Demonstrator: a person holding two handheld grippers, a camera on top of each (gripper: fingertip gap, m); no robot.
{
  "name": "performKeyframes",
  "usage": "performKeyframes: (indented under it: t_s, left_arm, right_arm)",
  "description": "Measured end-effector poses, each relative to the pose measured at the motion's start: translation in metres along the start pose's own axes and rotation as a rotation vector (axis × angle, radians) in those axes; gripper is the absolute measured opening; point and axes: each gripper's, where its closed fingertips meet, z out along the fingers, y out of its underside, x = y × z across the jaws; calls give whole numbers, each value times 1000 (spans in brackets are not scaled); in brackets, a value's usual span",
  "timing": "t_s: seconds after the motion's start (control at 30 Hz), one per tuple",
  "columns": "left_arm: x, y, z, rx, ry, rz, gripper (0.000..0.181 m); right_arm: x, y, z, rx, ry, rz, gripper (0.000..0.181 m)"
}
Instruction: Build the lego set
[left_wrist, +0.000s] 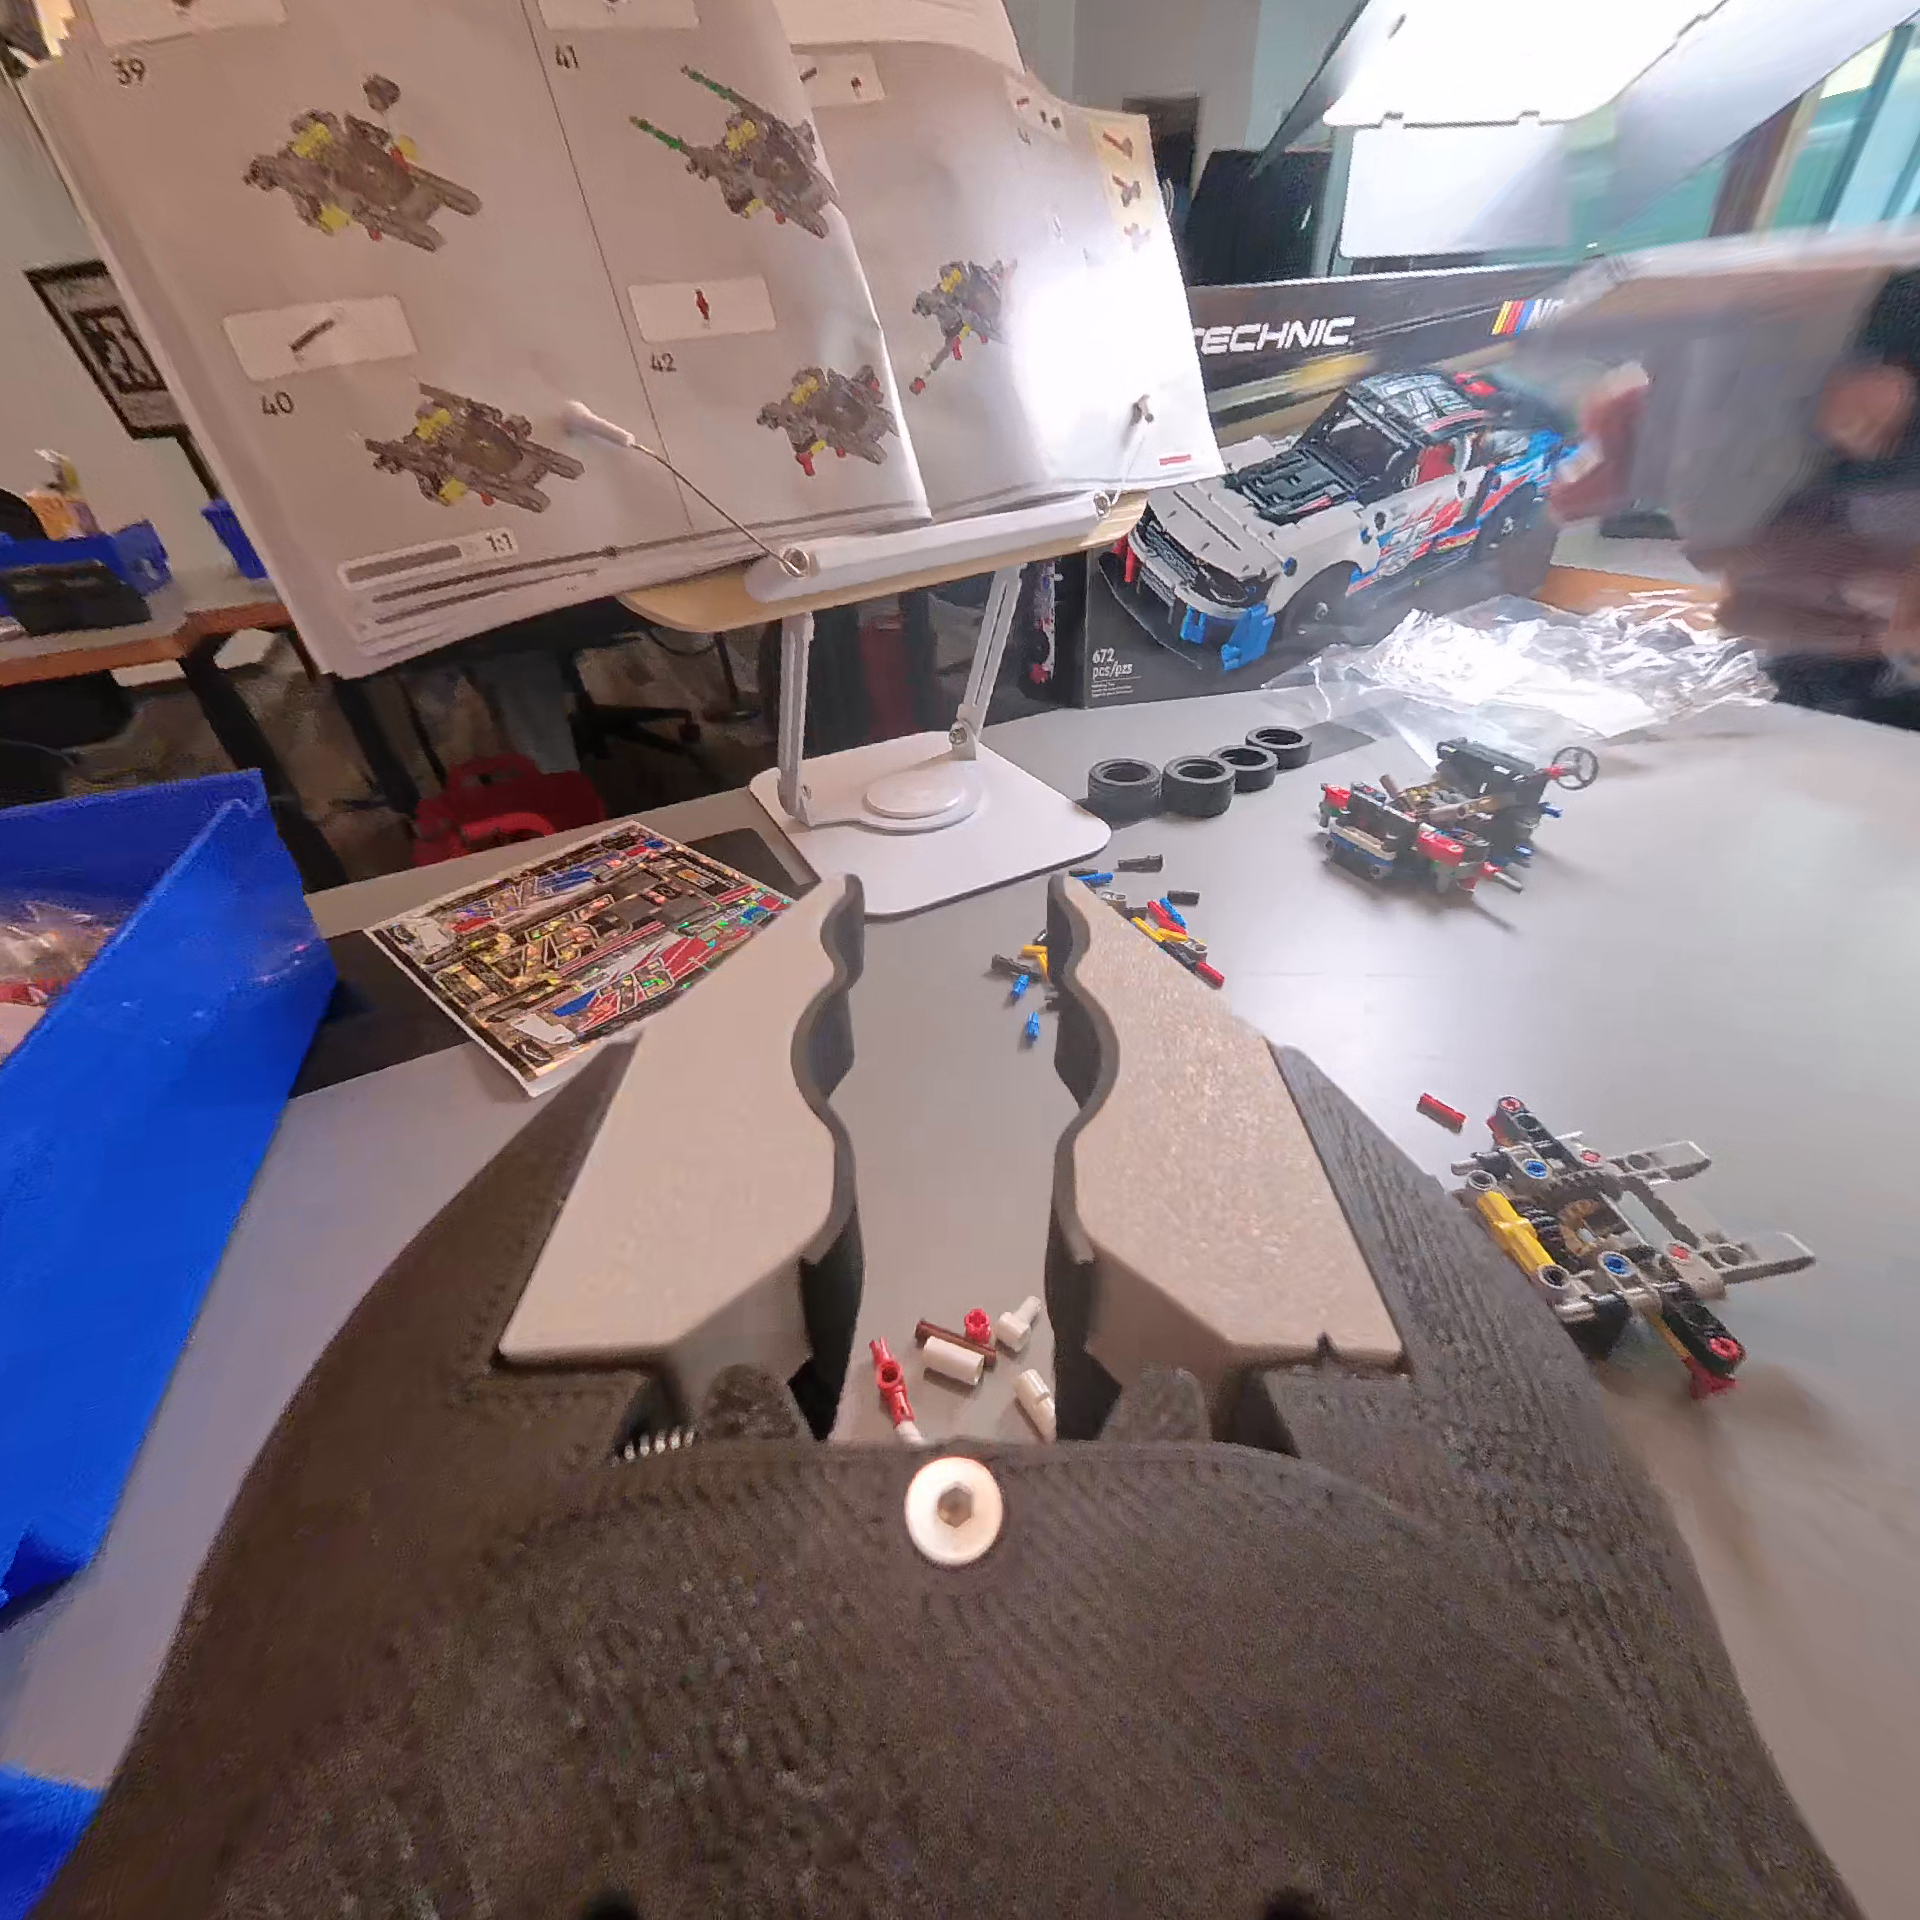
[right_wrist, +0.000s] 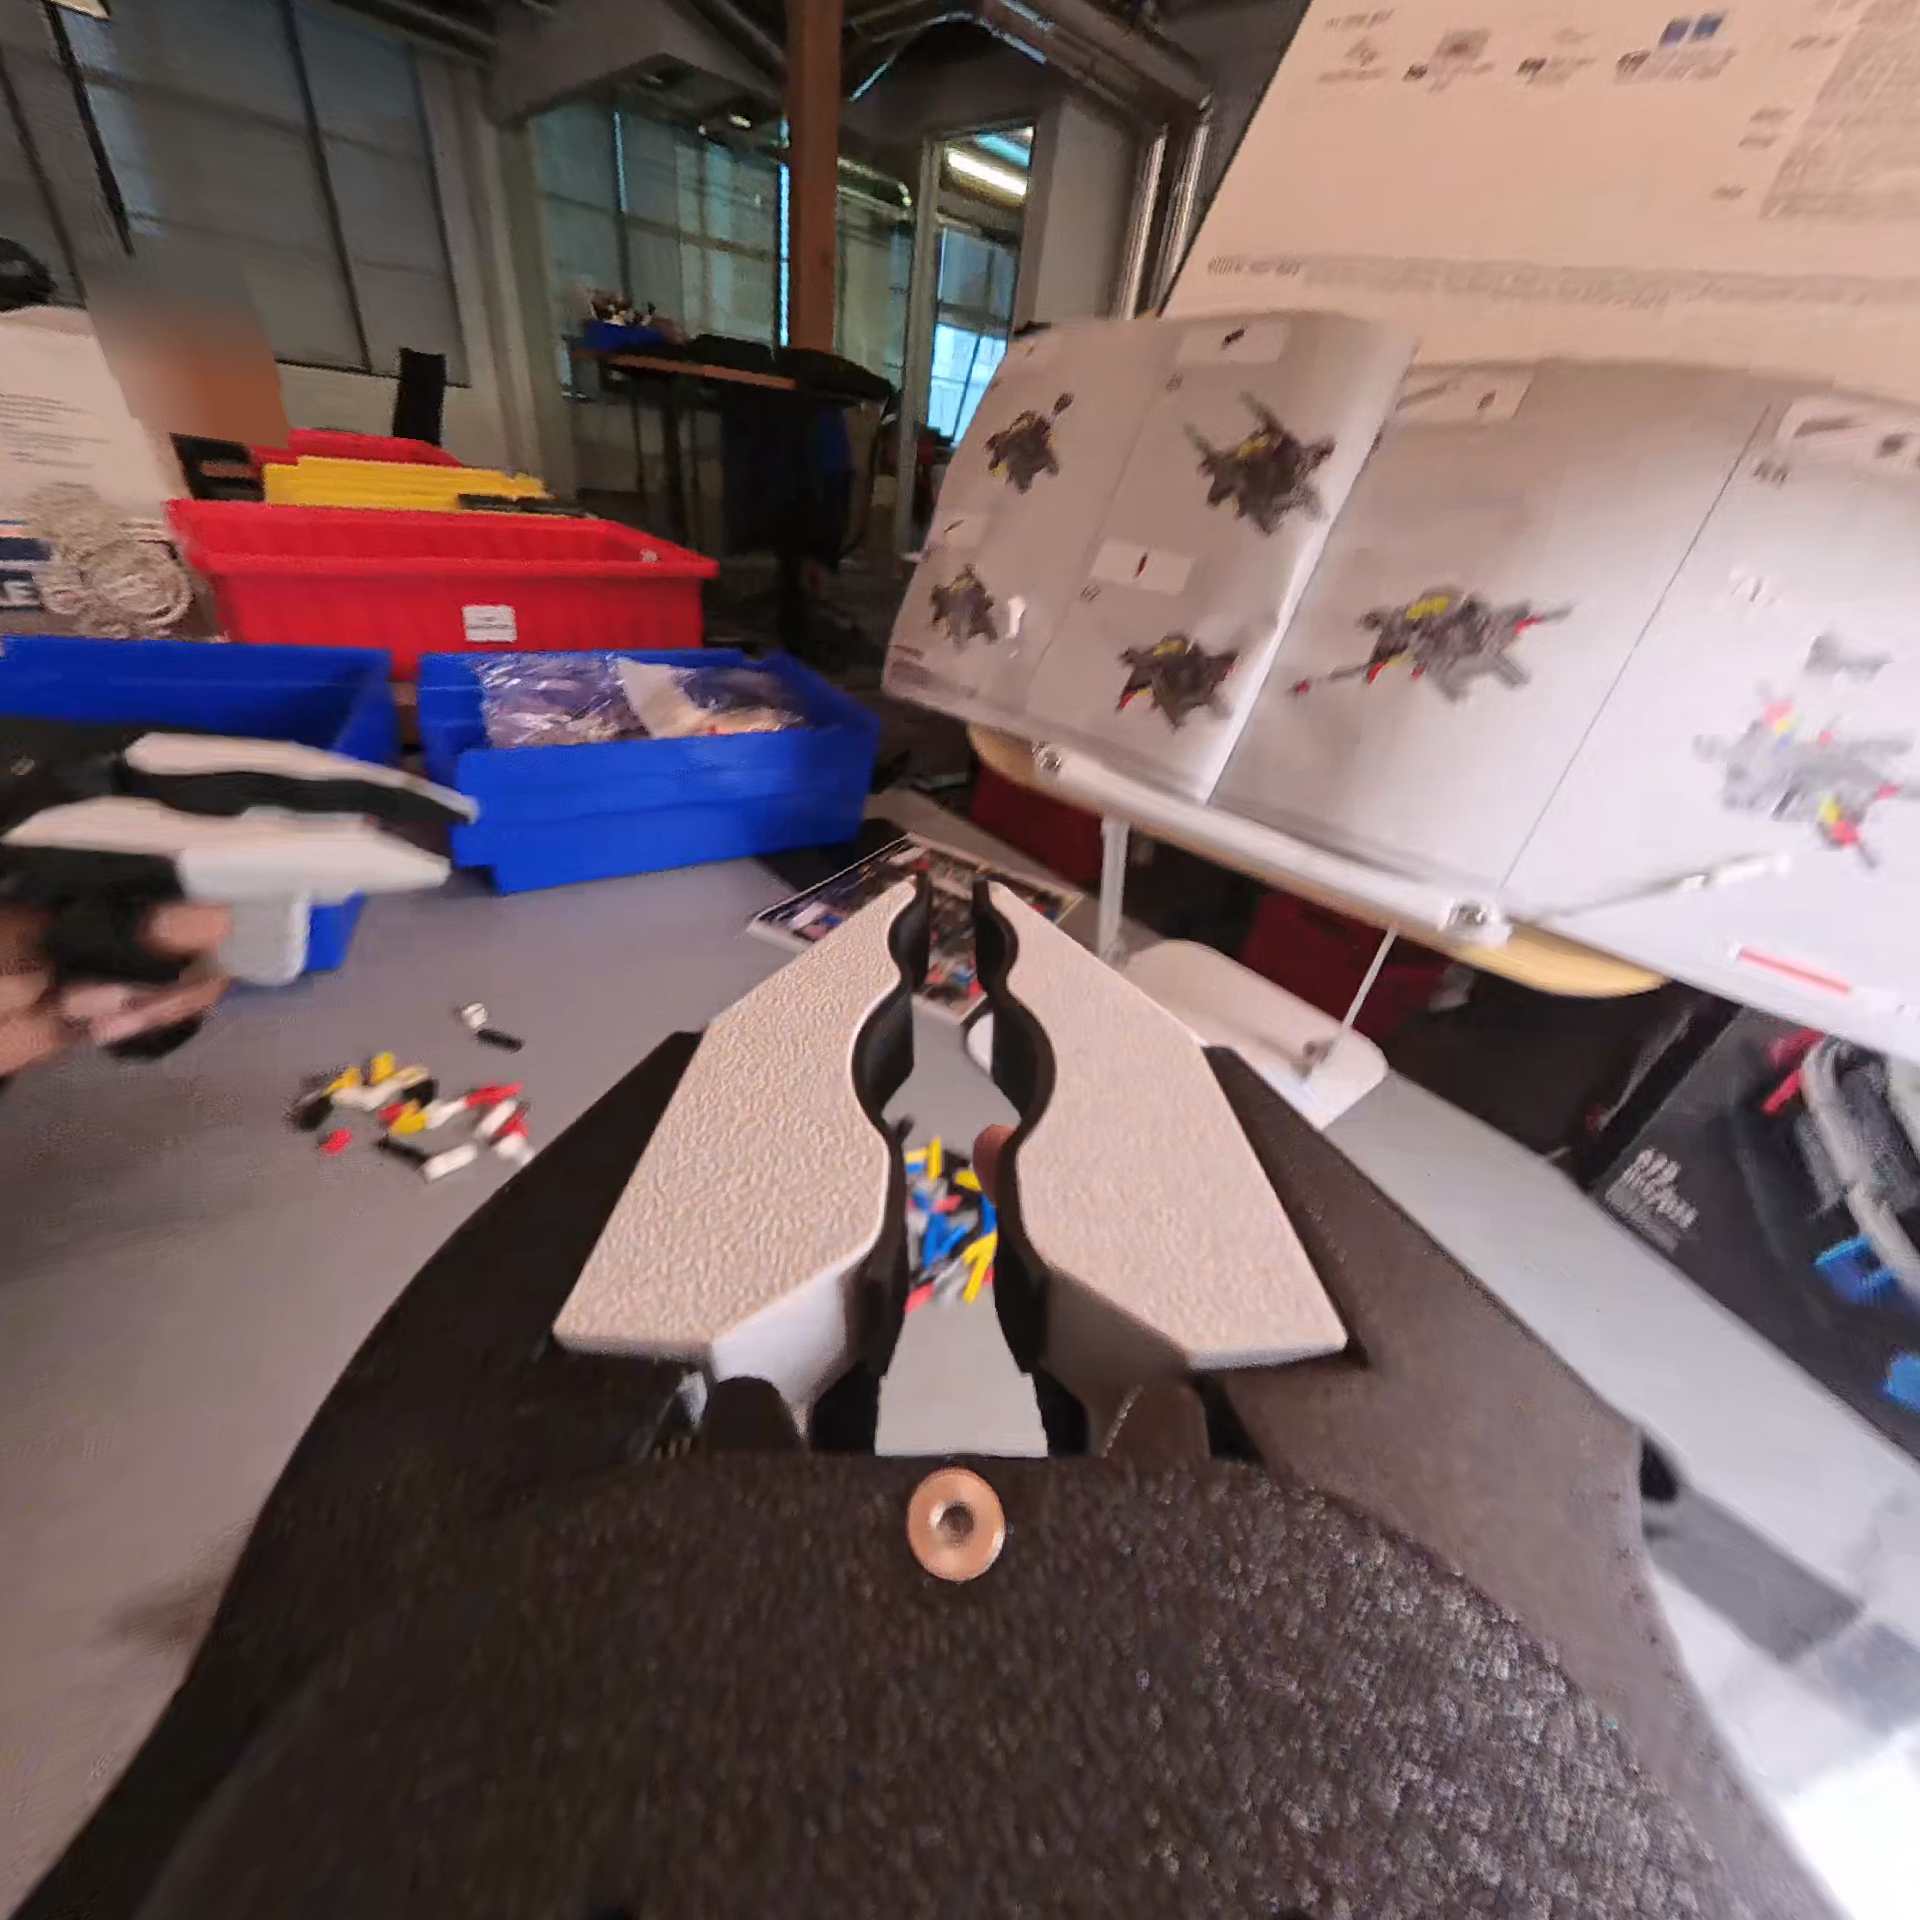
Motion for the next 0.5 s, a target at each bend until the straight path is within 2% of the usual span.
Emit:
performKeyframes:
  t_s: [0.1, 0.2, 0.27, 0.37, 0.5]
  left_arm:
    - [-10, -9, -12, -71, 49, 15, 30]
    - [-17, 5, -23, -250, 115, 60, 27]
    - [-19, 31, -30, -427, 164, 95, 26]
    - [-20, 78, -44, -668, 220, 171, 23]
    - [-5, 122, -61, -820, 300, 179, 17]
  right_arm:
    - [-29, 42, -41, -66, -22, 64, 6]
    - [-45, 81, -75, -133, -3, 68, 6]
    - [-49, 99, -92, -143, 16, 91, 6]
    - [-43, 110, -105, -127, 40, 119, 5]
    - [-31, 110, -108, -105, 62, 160, 5]
